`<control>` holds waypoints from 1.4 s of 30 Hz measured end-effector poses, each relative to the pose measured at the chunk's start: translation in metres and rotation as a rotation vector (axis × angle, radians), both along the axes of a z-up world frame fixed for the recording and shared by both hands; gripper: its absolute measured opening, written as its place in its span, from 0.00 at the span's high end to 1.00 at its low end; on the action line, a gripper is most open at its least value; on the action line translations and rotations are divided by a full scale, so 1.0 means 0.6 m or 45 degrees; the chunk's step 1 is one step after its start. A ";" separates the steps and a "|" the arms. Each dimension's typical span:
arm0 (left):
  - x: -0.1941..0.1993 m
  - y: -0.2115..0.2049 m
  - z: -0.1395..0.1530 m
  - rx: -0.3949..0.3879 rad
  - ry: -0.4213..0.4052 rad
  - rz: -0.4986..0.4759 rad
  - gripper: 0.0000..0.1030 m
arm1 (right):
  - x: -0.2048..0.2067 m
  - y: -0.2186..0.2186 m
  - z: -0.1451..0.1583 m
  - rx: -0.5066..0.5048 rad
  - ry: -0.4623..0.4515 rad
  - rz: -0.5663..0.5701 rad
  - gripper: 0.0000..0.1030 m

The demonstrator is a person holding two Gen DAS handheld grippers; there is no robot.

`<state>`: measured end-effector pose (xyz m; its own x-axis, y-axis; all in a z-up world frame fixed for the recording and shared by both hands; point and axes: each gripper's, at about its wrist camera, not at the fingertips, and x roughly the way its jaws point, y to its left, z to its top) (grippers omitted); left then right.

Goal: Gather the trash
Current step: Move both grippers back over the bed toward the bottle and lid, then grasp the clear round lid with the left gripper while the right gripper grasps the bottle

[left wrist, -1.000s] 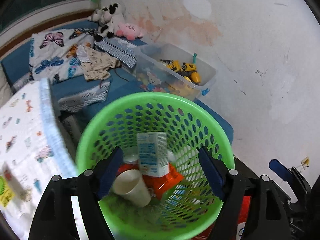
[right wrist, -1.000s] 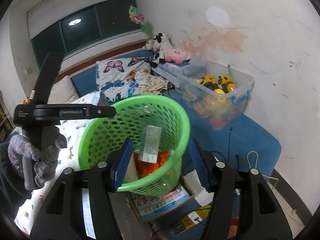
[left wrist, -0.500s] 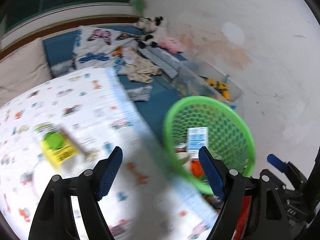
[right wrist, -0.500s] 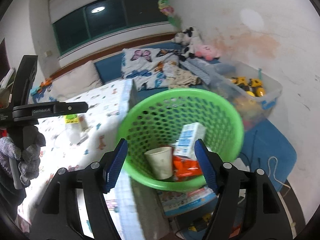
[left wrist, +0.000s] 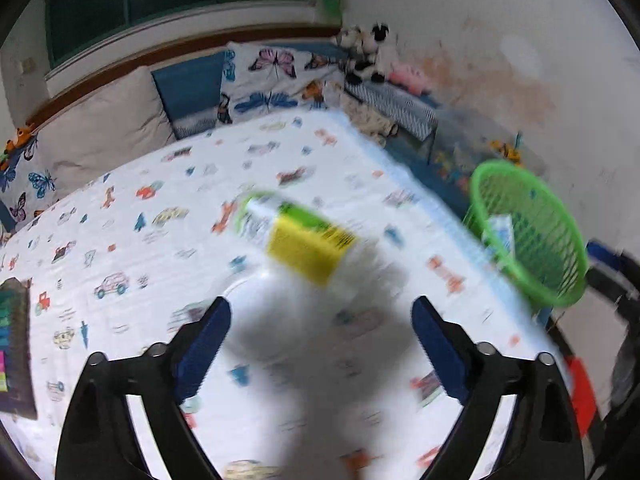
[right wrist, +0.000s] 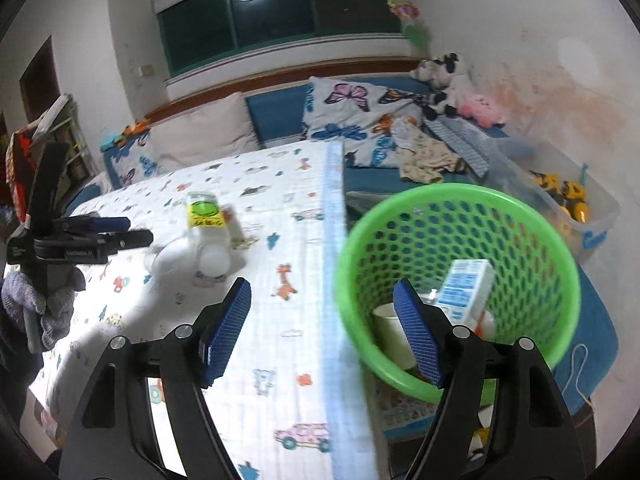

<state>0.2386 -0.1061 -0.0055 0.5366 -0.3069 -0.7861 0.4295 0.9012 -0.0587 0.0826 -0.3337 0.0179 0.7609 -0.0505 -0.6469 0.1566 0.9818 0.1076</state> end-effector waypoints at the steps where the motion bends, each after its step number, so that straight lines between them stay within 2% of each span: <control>1: 0.003 0.006 -0.006 0.016 0.005 0.010 0.11 | 0.005 0.006 -0.001 0.001 0.007 0.012 0.28; 5: 0.024 0.032 -0.040 0.021 0.072 0.005 0.10 | 0.026 0.032 -0.009 -0.007 0.032 0.064 0.28; 13: 0.053 0.030 -0.078 0.025 0.131 -0.046 0.10 | 0.064 0.065 -0.035 0.005 0.099 0.140 0.28; 15: 0.057 0.026 -0.086 0.058 0.127 -0.046 0.10 | 0.074 0.072 -0.041 0.009 0.114 0.156 0.28; 22: 0.069 0.028 -0.102 0.082 0.144 -0.086 0.10 | 0.113 0.090 -0.059 0.048 0.157 0.207 0.28; 36: 0.092 0.024 -0.125 0.072 0.166 -0.128 0.09 | 0.168 0.119 -0.084 0.038 0.221 0.278 0.29; 42: 0.095 0.011 -0.128 0.108 0.108 -0.139 0.09 | 0.178 0.119 -0.091 0.040 0.238 0.283 0.30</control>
<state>0.2956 -0.0995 -0.0820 0.4345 -0.2903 -0.8526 0.5216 0.8528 -0.0246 0.1895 -0.2620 -0.0370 0.6182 0.1263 -0.7758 -0.0420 0.9909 0.1278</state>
